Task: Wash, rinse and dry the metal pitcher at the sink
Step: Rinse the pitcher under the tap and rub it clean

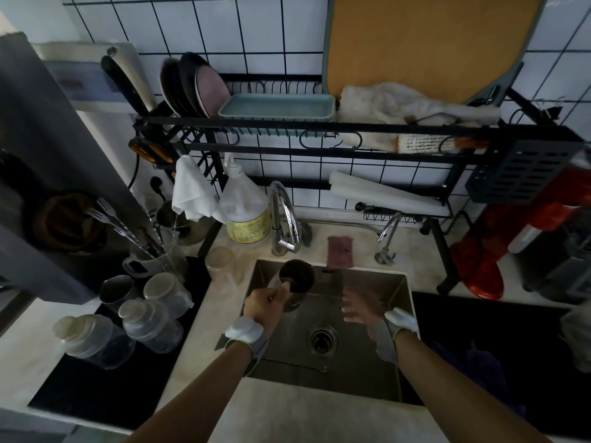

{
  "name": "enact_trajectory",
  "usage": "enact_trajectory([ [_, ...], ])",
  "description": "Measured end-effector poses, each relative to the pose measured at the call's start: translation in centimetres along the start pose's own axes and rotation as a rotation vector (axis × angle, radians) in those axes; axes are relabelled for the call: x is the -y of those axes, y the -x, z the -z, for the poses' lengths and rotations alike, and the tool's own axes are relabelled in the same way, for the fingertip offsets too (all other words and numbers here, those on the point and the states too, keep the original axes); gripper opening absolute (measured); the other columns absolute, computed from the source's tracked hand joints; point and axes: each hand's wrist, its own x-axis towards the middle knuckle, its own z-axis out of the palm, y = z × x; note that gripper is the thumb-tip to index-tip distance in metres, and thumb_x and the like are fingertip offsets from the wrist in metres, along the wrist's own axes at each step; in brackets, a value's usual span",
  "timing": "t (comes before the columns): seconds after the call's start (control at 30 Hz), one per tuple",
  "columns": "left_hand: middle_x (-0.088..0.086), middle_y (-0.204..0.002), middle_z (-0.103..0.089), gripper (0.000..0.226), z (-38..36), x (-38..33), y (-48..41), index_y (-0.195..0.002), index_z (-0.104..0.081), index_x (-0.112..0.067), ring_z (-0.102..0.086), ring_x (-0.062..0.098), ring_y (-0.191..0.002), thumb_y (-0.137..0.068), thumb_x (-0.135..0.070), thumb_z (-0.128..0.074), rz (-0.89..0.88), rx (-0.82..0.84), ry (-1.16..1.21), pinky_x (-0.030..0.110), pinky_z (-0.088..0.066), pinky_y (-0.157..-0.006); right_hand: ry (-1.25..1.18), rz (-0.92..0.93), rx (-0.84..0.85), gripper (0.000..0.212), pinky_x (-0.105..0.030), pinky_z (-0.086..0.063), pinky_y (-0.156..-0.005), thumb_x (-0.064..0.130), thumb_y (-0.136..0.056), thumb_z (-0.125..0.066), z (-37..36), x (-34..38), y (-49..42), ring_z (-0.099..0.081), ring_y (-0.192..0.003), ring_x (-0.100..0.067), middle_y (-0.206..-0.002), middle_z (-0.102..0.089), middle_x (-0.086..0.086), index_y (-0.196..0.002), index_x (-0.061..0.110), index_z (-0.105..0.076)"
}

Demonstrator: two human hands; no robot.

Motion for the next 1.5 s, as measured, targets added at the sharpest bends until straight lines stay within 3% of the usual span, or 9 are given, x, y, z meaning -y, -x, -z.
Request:
enact_trajectory([
  [0.1,0.000,-0.043,-0.044,0.044,0.3,-0.6,-0.5,-0.053,-0.051,-0.014,-0.044,0.019,-0.039,-0.089,-0.036,-0.059,0.350,0.076,0.527,0.027,-0.042,-0.049,0.014,-0.013,-0.003,0.043,-0.031,-0.051,-0.066,0.029,-0.098,-0.046,0.1,0.1,0.1,-0.057,-0.069,-0.014,-0.102,-0.058,-0.011,-0.129,0.000,-0.052],
  [0.23,-0.005,-0.040,-0.025,0.039,1.2,0.1,-0.3,-0.051,-0.033,-0.024,-0.028,0.013,-0.036,-0.084,-0.029,-0.054,0.385,0.237,0.806,0.030,-0.029,-0.052,-0.025,-0.058,-0.017,0.042,-0.039,-0.055,-0.075,0.030,-0.098,-0.048,0.5,0.2,0.1,-0.057,-0.069,-0.014,-0.098,-0.060,-0.009,-0.128,0.002,-0.053],
  [0.43,0.005,-0.040,-0.031,0.041,1.3,0.3,0.5,-0.057,-0.039,-0.012,-0.045,0.028,-0.049,-0.093,-0.029,-0.043,0.261,0.247,0.776,0.034,-0.041,-0.055,-0.145,-0.173,0.016,0.039,-0.030,-0.051,-0.045,0.021,-0.099,-0.049,0.5,0.6,0.2,-0.051,-0.061,-0.017,-0.078,-0.053,-0.002,-0.130,-0.002,-0.051],
  [0.57,0.021,-0.059,-0.048,0.046,1.3,0.0,1.1,-0.065,-0.056,0.007,-0.050,0.028,-0.057,-0.096,-0.026,-0.048,0.152,0.086,0.604,0.022,-0.047,-0.049,-0.058,-0.088,-0.028,0.020,-0.034,-0.053,-0.063,0.026,-0.097,-0.050,0.2,0.4,0.5,-0.060,-0.073,-0.020,-0.098,-0.059,-0.010,-0.107,0.010,-0.055],
  [0.67,0.012,-0.061,-0.054,0.048,1.6,0.2,1.1,-0.061,-0.060,-0.006,-0.053,0.023,-0.061,-0.092,-0.042,-0.054,-0.009,0.059,0.331,0.020,-0.044,-0.054,-0.061,-0.113,0.028,0.017,-0.031,-0.055,-0.060,0.026,-0.099,-0.044,0.6,0.8,0.6,-0.060,-0.078,-0.022,-0.091,-0.058,-0.006,-0.099,0.012,-0.054],
  [0.8,0.006,-0.057,-0.054,0.054,1.5,0.3,0.2,-0.060,-0.061,-0.007,-0.052,0.020,-0.058,-0.090,-0.052,-0.053,-0.079,0.015,0.015,0.029,-0.038,-0.059,-0.069,-0.117,0.058,0.029,-0.035,-0.056,-0.068,0.024,-0.100,-0.042,0.8,1.1,0.7,-0.057,-0.081,-0.023,-0.097,-0.057,-0.009,-0.121,0.007,-0.053],
  [0.9,0.004,-0.054,-0.054,0.046,1.3,-0.7,-0.6,-0.057,-0.061,-0.014,-0.052,0.021,-0.053,-0.089,-0.048,-0.058,0.156,0.015,0.260,0.028,-0.044,-0.054,-0.001,-0.032,-0.021,0.042,-0.048,-0.050,-0.094,0.025,-0.097,-0.047,0.5,0.6,0.6,-0.057,-0.093,-0.026,-0.106,-0.056,-0.012,-0.128,-0.003,-0.051],
  [1.13,-0.002,-0.048,-0.030,0.044,1.0,-0.1,-0.8,-0.056,-0.040,-0.019,-0.031,0.017,-0.049,-0.095,-0.033,-0.054,0.471,0.181,0.901,0.032,-0.035,-0.054,-0.004,-0.040,-0.025,0.043,-0.048,-0.051,-0.094,0.025,-0.096,-0.050,0.5,0.0,0.7,-0.058,-0.091,-0.025,-0.105,-0.058,-0.012,-0.129,-0.002,-0.051],
  [1.5,0.004,-0.065,-0.072,0.049,0.8,3.1,0.2,-0.065,-0.073,-0.018,-0.065,0.018,-0.065,-0.093,-0.051,-0.049,0.013,0.095,0.357,0.033,-0.050,-0.071,-0.003,-0.068,-0.026,0.042,-0.048,-0.051,-0.094,0.026,-0.095,-0.051,0.8,0.2,1.0,-0.057,-0.073,-0.018,-0.089,-0.059,-0.006,-0.127,0.000,-0.053],
])
